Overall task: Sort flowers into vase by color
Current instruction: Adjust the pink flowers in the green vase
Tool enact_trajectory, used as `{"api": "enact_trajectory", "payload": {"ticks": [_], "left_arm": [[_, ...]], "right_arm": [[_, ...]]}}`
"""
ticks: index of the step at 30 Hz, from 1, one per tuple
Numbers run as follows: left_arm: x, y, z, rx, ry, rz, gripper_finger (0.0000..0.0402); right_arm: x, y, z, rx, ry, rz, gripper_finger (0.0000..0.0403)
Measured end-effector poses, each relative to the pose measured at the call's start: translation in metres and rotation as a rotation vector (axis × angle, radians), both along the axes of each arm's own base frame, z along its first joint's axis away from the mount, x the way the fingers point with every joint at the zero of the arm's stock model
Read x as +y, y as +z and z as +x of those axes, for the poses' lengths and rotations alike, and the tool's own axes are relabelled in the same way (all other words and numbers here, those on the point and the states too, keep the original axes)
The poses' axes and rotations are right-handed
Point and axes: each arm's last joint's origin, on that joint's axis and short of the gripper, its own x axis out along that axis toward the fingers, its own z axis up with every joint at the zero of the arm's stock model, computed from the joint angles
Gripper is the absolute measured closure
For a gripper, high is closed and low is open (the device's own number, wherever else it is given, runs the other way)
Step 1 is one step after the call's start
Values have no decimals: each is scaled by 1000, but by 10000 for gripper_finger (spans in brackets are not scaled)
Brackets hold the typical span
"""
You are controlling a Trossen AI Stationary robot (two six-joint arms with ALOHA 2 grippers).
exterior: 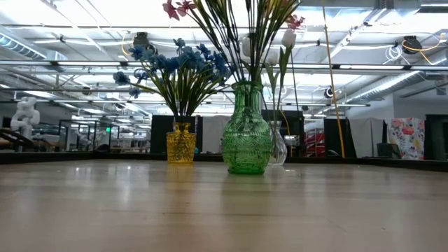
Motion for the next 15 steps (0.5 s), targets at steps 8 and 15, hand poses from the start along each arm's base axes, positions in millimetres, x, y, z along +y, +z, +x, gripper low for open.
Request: {"api": "enact_trajectory", "payload": {"ticks": [8,15], "left_arm": [[0,0,0,-1,0,-1,167],[0,0,0,-1,0,-1,167]], "right_arm": [[-2,-2,1,0,-7,10,401],[-3,-9,1,36,-65,-1,401]]}}
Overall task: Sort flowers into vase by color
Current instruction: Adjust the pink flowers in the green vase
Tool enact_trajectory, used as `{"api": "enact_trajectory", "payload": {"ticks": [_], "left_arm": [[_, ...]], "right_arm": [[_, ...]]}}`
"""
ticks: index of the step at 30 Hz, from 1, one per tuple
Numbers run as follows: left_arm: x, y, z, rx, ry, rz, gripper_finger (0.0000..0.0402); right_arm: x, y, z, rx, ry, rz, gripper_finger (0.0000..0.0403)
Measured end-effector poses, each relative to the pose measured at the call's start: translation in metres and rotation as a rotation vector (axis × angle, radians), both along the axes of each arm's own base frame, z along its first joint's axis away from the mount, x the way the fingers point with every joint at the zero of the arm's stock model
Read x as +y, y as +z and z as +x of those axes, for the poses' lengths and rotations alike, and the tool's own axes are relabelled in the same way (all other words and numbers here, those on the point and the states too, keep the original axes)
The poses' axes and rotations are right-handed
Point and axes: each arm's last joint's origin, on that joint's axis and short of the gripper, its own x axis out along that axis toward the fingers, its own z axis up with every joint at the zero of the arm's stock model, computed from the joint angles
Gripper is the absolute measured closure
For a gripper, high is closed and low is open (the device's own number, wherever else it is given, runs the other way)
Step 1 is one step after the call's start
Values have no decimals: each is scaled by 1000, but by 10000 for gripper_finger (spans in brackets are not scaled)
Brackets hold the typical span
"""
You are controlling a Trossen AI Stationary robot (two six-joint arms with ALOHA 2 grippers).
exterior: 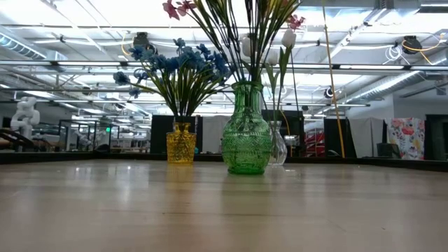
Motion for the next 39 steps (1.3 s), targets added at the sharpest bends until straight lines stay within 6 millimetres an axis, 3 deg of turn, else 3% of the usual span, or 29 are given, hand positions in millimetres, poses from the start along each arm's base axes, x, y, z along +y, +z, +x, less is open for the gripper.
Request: {"api": "enact_trajectory", "payload": {"ticks": [14,19,24,31,39], "left_arm": [[0,0,0,3,-2,2,167],[0,-2,-1,22,-12,-7,167],[0,-2,-1,24,-13,-8,167],[0,-2,-1,22,-13,-11,167],[0,-2,-1,23,-18,-14,167]], "right_arm": [[0,-7,-1,42,-22,-25,394],[4,-7,-6,50,-92,-38,363],[15,-4,-14,32,-61,-25,322],[16,-1,-15,19,-58,-13,257],[28,28,-38,-20,8,23,214]]}}
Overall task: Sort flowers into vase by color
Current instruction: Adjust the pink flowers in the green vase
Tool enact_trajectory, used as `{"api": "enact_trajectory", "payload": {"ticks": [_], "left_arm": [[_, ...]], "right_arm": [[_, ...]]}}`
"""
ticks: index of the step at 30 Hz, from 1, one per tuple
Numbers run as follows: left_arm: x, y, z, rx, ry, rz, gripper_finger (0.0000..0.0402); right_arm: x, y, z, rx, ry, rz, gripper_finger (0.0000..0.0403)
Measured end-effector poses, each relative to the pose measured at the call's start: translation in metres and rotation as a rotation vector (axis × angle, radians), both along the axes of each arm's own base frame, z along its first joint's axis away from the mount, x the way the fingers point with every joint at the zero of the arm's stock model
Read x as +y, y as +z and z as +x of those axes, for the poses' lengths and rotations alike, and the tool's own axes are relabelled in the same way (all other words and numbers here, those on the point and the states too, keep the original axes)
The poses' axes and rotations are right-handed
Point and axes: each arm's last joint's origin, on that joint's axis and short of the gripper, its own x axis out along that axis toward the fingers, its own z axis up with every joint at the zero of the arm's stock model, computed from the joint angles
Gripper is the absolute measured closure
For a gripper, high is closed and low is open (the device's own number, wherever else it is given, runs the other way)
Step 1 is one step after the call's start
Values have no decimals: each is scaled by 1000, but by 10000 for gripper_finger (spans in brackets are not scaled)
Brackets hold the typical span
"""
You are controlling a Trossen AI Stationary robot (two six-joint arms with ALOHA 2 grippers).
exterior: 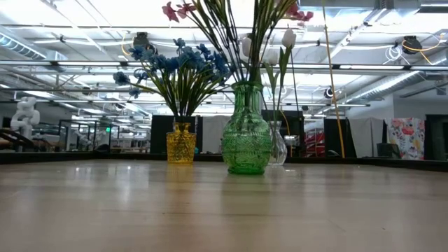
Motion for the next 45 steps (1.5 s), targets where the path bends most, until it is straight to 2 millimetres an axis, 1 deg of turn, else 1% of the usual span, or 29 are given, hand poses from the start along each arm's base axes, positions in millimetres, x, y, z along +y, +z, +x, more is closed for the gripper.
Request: {"api": "enact_trajectory", "payload": {"ticks": [4,8,13,16,22,26,30,34,37,40,43,45], "left_arm": [[0,0,0,1,-3,-1,167],[0,0,0,0,-5,-5,167],[-1,1,1,-11,-5,-19,167],[-1,2,1,-16,-7,-25,167],[-2,2,0,-2,-40,-37,167],[-2,3,3,-9,-43,-53,167],[3,5,16,-50,-12,-60,167],[5,9,36,-130,2,-39,167],[8,13,53,-197,-9,8,167],[13,16,68,-257,-74,51,167],[22,16,82,-277,-148,62,167],[33,14,91,-271,-150,58,167]], "right_arm": [[6,12,-15,21,44,-21,203],[2,24,-22,-19,49,19,199],[-12,24,-11,-27,-4,25,197],[-17,24,-7,-28,-21,26,186],[-19,31,-9,-89,-21,83,149],[-16,26,-9,-60,-15,56,138],[-16,14,-5,12,-20,-12,138],[-18,7,-3,45,-29,-42,138],[-18,8,-2,43,-32,-40,138],[-18,11,-2,41,-32,-39,138],[-16,12,-4,51,-25,-48,138],[-15,12,-5,54,-19,-51,138]]}}
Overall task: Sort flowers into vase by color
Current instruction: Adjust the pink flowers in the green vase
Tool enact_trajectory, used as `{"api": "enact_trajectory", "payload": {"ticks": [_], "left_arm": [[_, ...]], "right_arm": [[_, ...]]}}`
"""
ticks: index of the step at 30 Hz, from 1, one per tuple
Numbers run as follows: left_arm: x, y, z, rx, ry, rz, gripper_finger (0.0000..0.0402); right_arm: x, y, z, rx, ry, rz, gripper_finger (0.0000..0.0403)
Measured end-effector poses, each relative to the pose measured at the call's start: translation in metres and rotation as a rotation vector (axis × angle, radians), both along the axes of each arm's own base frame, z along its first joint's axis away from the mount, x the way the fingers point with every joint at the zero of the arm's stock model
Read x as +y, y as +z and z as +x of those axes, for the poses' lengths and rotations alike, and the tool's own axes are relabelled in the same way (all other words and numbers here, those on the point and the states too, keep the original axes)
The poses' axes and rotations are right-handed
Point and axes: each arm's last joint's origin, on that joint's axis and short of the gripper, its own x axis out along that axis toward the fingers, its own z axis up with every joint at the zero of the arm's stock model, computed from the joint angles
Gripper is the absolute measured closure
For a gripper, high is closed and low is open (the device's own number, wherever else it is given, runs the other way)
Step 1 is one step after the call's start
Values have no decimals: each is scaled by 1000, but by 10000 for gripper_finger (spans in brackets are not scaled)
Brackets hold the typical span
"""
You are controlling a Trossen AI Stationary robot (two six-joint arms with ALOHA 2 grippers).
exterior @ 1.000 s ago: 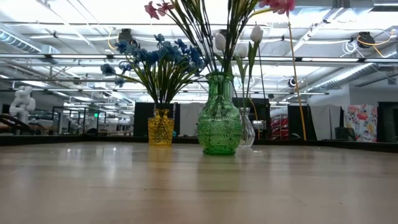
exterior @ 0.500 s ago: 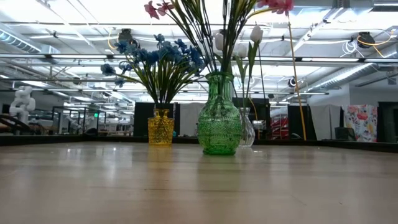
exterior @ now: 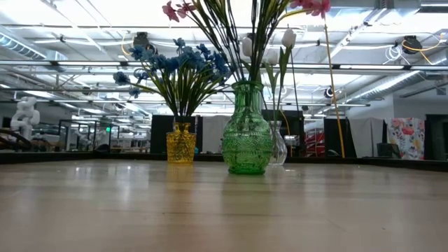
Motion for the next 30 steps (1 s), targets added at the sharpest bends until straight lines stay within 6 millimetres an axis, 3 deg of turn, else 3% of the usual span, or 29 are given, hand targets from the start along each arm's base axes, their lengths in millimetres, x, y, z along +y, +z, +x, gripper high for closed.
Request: {"api": "enact_trajectory", "payload": {"ticks": [6,14,30], "left_arm": [[26,-10,16,79,81,4,167],[45,-12,22,98,257,67,167],[48,-11,21,107,360,139,167]], "right_arm": [[1,0,-1,13,5,-12,138],[5,0,-4,24,17,-23,138],[40,1,-37,34,160,-37,138]]}}
